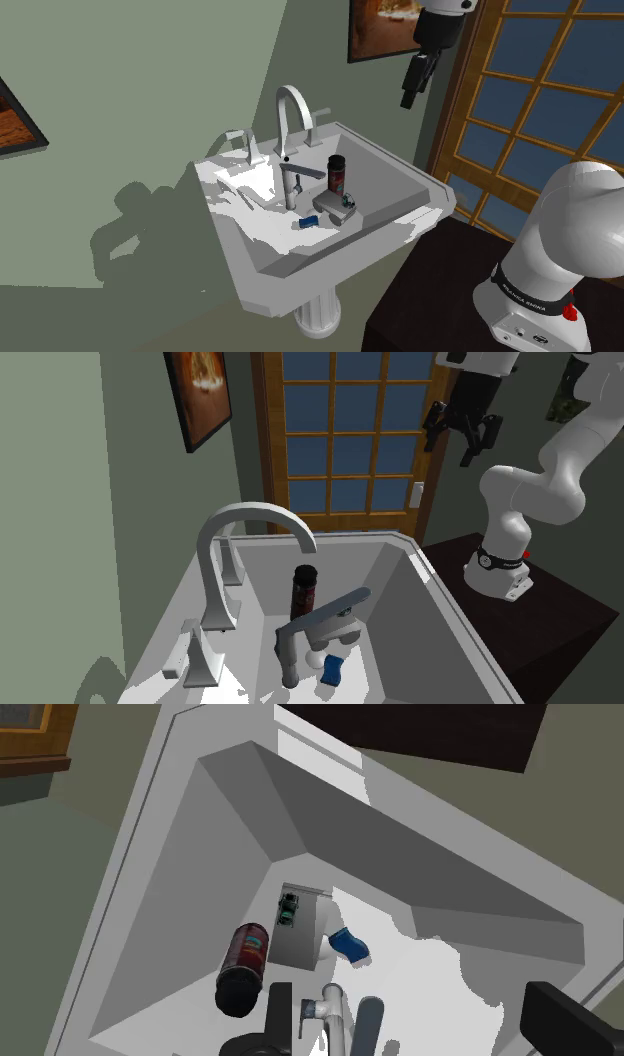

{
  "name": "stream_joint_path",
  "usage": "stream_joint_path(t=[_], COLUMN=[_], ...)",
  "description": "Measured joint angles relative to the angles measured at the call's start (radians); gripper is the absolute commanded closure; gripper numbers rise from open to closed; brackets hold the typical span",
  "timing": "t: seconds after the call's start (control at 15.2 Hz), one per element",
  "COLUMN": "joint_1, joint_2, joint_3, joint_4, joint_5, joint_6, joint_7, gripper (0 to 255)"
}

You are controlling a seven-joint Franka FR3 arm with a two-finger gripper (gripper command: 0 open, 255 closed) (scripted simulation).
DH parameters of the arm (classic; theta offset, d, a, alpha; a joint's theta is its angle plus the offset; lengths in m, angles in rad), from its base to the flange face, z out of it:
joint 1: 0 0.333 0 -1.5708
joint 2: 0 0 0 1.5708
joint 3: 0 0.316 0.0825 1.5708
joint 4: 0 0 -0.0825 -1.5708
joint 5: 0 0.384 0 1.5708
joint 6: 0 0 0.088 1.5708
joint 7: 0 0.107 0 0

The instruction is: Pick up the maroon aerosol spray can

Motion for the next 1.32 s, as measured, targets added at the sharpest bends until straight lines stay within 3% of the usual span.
stream_joint_path(t=[0.13, 0.66, 1.32], joint_1=[-0.001, 0.0, 0.01], joint_2=[0.01, 0.177, 0.516], joint_3=[-0.007, -0.086, -0.186], joint_4=[-0.006, -0.082, -0.035], joint_5=[-0.004, -0.045, -0.053], joint_6=[0.015, 0.25, 0.533], joint_7=[-0.009, -0.124, -0.29], gripper=[0, 0, 0])
